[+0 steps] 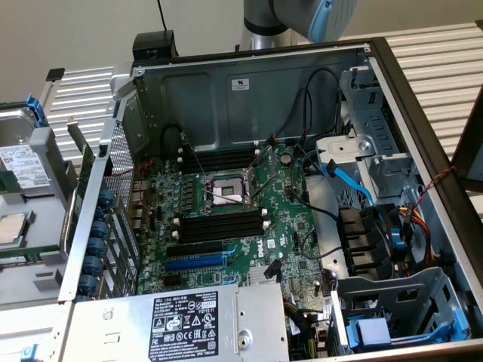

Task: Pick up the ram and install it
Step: 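Pick up the ram and move it above insertion slot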

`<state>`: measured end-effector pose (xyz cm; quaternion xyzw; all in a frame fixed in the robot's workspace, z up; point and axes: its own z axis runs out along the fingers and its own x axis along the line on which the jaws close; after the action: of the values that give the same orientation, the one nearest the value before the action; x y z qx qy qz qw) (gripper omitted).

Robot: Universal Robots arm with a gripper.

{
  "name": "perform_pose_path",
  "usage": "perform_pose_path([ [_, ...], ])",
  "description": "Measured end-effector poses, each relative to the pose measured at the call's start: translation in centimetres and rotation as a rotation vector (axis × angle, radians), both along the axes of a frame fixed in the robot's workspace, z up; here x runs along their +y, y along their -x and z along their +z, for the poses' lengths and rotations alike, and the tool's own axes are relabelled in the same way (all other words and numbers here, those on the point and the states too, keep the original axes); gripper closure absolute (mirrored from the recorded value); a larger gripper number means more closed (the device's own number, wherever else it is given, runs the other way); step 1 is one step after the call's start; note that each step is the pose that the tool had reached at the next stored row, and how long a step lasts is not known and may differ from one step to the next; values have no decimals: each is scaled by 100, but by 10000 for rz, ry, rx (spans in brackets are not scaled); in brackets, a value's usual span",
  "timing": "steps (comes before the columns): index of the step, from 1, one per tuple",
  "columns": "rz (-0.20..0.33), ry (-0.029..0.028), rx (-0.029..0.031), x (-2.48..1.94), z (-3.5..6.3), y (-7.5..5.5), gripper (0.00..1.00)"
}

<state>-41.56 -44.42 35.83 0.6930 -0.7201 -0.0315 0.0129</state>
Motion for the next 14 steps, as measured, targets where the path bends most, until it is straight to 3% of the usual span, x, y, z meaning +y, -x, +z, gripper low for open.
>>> perform_pose_path([
  [6, 0, 1, 3, 0, 0, -8, 88],
  [8, 1, 1, 3, 0, 12, -82, 88],
  [11, -1, -3, 4, 0, 86, -220, 88],
  [14, 1, -17, 4, 0, 219, -347, 88],
])
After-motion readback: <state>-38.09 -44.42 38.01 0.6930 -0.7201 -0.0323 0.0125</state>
